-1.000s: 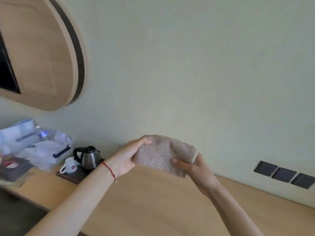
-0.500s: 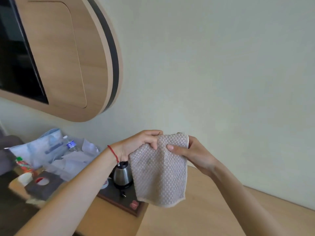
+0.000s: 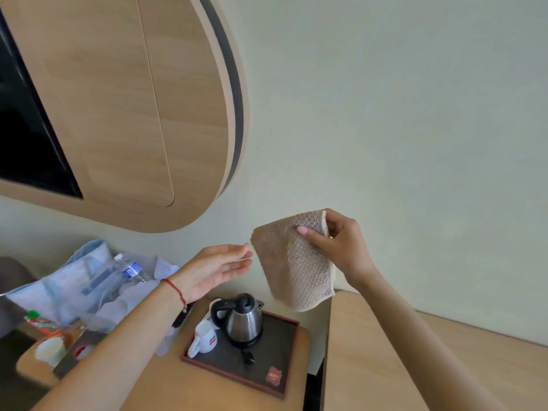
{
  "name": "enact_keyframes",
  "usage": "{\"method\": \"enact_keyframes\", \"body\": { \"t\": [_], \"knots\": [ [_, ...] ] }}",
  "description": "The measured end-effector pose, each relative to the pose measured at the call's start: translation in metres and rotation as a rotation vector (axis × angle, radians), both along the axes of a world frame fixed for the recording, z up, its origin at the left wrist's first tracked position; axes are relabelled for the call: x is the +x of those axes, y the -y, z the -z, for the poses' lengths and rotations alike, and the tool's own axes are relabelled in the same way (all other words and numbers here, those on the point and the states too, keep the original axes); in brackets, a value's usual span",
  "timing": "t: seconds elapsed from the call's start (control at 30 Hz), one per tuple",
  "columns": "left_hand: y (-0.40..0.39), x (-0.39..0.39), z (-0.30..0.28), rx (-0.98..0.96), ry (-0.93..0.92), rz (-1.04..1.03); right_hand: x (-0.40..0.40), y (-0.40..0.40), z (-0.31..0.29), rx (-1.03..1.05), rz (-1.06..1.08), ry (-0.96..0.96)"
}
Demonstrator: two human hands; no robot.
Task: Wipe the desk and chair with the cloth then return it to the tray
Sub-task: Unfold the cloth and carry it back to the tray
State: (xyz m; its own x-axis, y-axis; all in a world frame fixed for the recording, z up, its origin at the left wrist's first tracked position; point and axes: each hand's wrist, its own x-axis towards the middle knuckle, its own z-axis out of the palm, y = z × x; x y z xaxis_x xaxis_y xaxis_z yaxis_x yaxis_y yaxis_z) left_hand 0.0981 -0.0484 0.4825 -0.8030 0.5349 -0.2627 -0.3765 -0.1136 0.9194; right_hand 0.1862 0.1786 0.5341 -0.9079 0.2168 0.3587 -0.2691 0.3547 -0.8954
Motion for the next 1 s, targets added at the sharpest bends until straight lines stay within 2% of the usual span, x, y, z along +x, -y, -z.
{"method": "enact_keyframes", "body": {
  "t": [0.13,0.2,0.3,0.43,0.53,0.67,0.77,0.9,1.0],
  "knots": [
    [-0.007,-0.016,-0.003,-0.043,0.016,-0.003,-0.015,0.007,0.013,-0.040,-0.030,0.019],
    [-0.012,-0.021,-0.003,-0.072,0.056,0.058,-0.021,0.010,0.015,-0.059,-0.045,0.013],
    [-0.019,-0.026,0.002,-0.117,-0.002,0.107,-0.024,0.010,0.016,-0.112,-0.072,0.019],
    [-0.025,-0.026,0.005,0.007,-0.104,0.031,-0.023,0.001,0.021,-0.184,-0.070,0.009],
    [-0.025,-0.031,0.001,0.073,-0.089,-0.044,-0.023,-0.003,0.031,-0.206,-0.027,0.001],
    [-0.022,-0.036,-0.002,-0.085,-0.136,0.012,-0.023,-0.002,0.043,-0.184,0.023,-0.020],
    [-0.022,-0.038,-0.001,-0.081,-0.178,-0.057,-0.024,-0.001,0.046,-0.191,0.048,-0.028],
    [-0.026,-0.043,-0.008,0.050,-0.139,0.103,-0.024,-0.002,0.048,-0.231,0.081,-0.037],
    [-0.034,-0.043,-0.011,0.031,-0.087,0.158,-0.023,-0.004,0.047,-0.243,0.059,-0.041]
  ]
}}
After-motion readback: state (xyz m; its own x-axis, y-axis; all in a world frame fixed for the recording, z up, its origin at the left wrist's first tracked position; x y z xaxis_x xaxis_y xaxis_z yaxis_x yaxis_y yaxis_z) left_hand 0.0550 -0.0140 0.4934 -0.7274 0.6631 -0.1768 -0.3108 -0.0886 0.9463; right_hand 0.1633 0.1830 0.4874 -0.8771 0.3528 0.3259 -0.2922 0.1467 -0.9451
